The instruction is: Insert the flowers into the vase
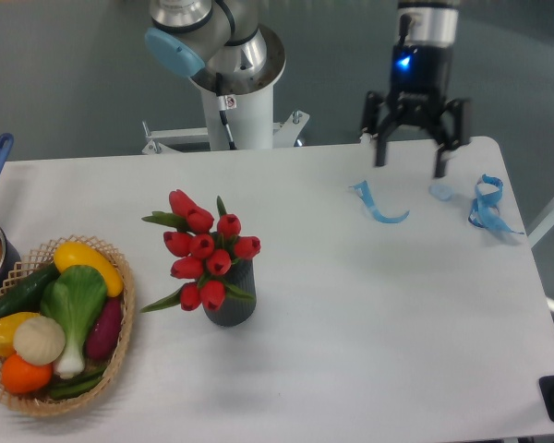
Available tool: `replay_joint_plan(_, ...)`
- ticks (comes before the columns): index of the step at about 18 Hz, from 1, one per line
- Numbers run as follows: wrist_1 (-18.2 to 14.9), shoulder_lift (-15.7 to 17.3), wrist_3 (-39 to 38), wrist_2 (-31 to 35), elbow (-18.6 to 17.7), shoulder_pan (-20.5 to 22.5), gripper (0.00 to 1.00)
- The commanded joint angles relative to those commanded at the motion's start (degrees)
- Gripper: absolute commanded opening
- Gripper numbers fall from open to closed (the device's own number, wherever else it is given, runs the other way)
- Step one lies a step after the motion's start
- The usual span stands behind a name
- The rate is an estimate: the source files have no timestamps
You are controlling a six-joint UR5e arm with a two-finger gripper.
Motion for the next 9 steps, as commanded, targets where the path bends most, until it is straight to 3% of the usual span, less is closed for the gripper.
replay_joint_plan(2,-3.2,0.1,0.5,4.2,1.4,0.7,1.0)
replay_joint_plan(5,-11.6,0.8,5.6,10.7,4.1,2.6,1.0)
replay_joint_plan(9,-20.9,4.1,14.7,11.7,5.2,9.8,1.0)
